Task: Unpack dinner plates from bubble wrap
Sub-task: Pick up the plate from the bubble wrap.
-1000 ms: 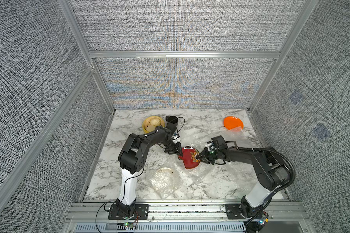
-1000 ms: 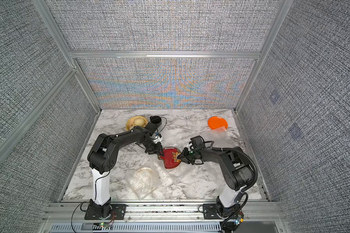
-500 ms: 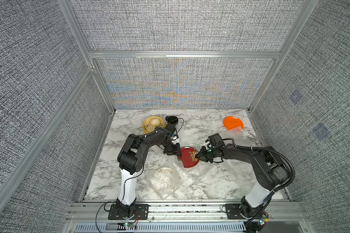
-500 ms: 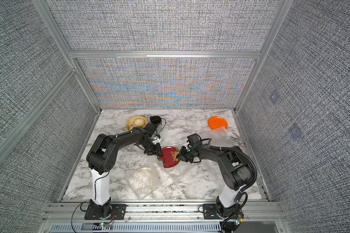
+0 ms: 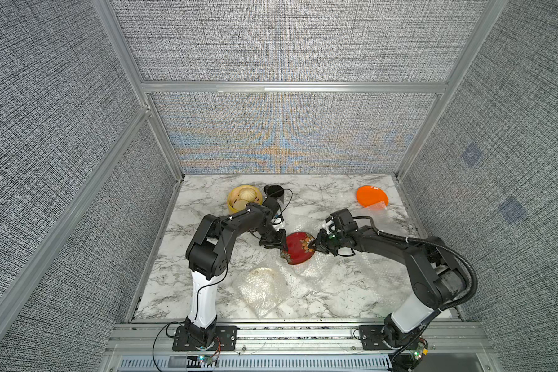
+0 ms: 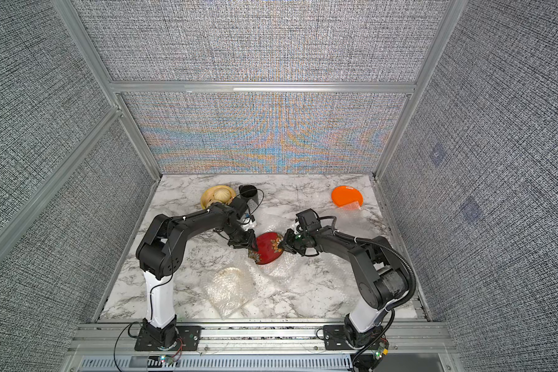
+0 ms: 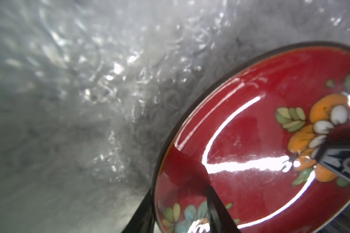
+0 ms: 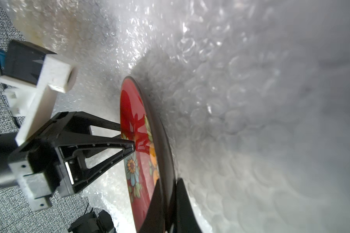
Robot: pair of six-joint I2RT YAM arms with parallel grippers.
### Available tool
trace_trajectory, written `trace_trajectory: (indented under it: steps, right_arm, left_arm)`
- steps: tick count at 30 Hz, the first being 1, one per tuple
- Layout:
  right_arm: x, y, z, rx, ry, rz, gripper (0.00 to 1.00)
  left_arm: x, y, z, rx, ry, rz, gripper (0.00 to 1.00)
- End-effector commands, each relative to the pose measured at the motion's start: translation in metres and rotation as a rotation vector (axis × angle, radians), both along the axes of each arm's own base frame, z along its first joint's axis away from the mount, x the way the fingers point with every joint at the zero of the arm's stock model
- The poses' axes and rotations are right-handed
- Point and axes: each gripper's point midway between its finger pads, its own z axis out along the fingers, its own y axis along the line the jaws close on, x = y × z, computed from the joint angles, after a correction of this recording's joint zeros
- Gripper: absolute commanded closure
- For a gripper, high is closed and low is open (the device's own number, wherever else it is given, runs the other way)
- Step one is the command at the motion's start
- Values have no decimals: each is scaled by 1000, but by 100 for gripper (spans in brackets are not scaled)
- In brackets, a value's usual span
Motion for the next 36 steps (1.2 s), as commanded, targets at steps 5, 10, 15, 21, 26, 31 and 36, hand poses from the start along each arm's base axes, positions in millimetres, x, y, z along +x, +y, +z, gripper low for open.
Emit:
trace_trajectory:
  steps: [5, 10, 15, 21, 26, 31, 36]
  right_arm:
    - [-11, -16, 3, -47, 13, -21, 94]
    - [-18, -30, 7, -50, 14, -43, 94]
    - [-25, -44, 14, -40, 4, -72, 95]
    - [-29, -62, 26, -33, -18, -115, 95]
    - [-21, -81, 47, 6, -56, -182, 94]
    - [2, -107, 60, 48, -81, -265, 94]
    - [32, -135, 74, 84, -116, -347, 95]
  left_arm:
    - [1, -7, 24, -71, -39, -48, 59]
    - [0, -2, 28, -67, -52, -43, 59]
    - [-5, 4, 22, -51, -41, -40, 59]
    - [-5, 6, 28, -52, -54, -29, 59]
    - [-1, 5, 38, -61, -68, -30, 59]
    - [0, 2, 50, -78, -77, -22, 59]
    - [0, 0, 60, -96, -74, -12, 59]
